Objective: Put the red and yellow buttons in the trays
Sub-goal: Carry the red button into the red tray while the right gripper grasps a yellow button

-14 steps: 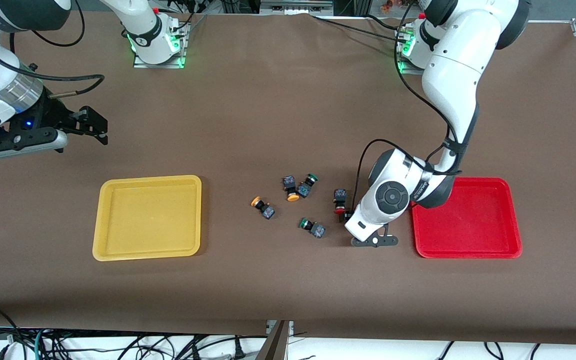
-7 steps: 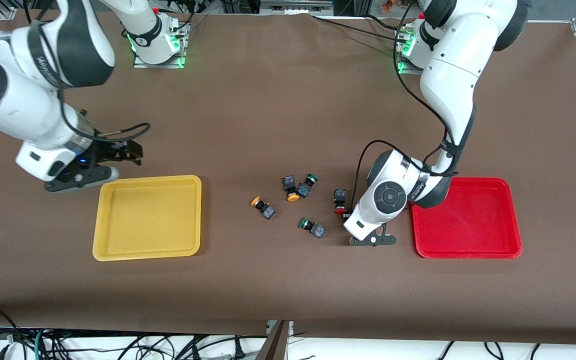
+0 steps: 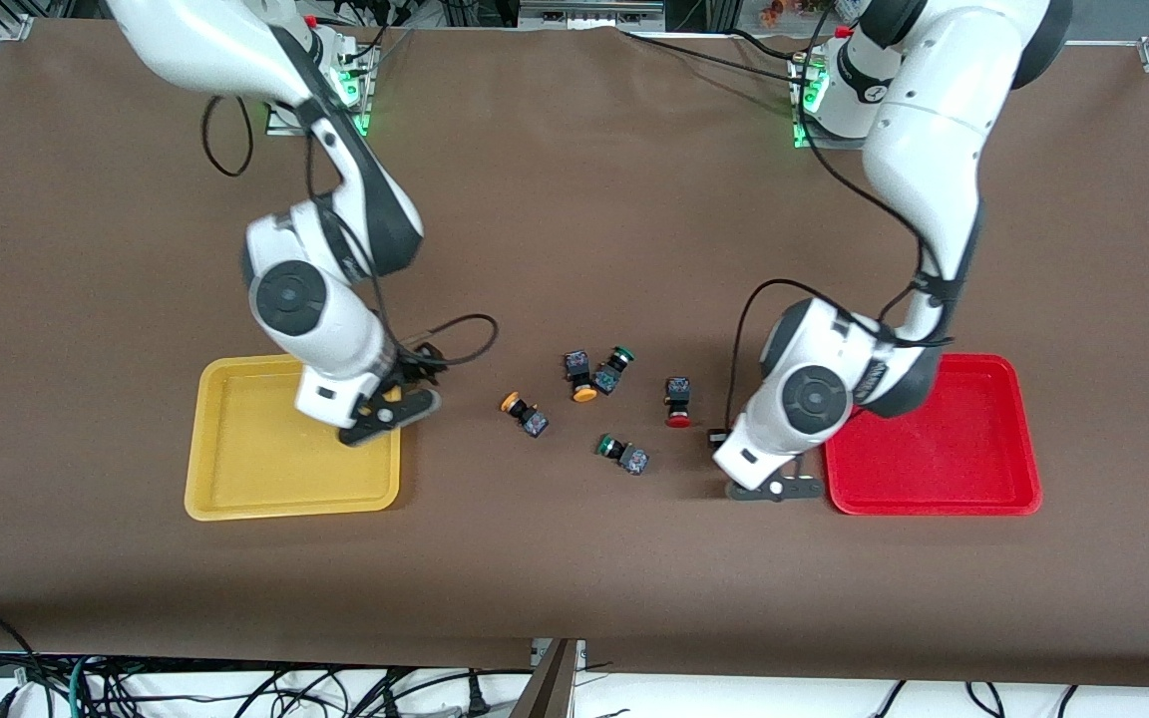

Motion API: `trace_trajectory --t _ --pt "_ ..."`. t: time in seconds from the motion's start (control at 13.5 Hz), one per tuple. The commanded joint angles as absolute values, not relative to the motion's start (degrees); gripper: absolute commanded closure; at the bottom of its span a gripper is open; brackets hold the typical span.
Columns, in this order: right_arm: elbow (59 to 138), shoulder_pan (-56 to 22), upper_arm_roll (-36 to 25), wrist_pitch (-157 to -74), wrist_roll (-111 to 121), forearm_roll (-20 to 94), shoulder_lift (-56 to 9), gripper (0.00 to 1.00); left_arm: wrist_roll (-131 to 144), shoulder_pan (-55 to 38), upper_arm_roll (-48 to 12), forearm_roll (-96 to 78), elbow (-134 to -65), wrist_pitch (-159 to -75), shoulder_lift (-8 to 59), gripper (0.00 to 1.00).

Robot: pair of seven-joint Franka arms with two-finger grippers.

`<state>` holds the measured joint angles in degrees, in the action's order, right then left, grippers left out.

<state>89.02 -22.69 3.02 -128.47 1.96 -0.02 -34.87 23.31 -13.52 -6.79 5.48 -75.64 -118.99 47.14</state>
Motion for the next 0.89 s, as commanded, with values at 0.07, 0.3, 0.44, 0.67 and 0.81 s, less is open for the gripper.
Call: trace_trajectory --t 0.07,0.3,0.44,0.67,0.81 --pt "71.8 -25.6 5.2 -130.9 2.1 1.8 -47.4 0.0 6.6 -3.1 -7.4 6.5 -78.0 -114.0 41.1 1.0" --pt "71.5 -27.2 5.2 -138.1 2.3 1.6 -52.1 0.0 -9.5 8.1 -8.1 5.5 -79.2 -113.9 40.6 1.0" --pt "71.4 -28.6 5.2 -139.2 2.5 1.0 -54.7 0.0 -13.0 13.0 -8.9 4.0 -82.8 -114.1 39.3 1.0" --pt "71.9 -29.6 5.1 -140.2 2.3 1.0 -55.7 0.0 -14.9 17.7 -9.0 3.9 -87.6 -114.6 38.1 1.0" --pt "72.0 -29.6 5.1 -140.2 2.2 1.4 -56.1 0.01 -14.9 19.4 -9.1 3.8 -90.3 -116.3 38.1 1.0"
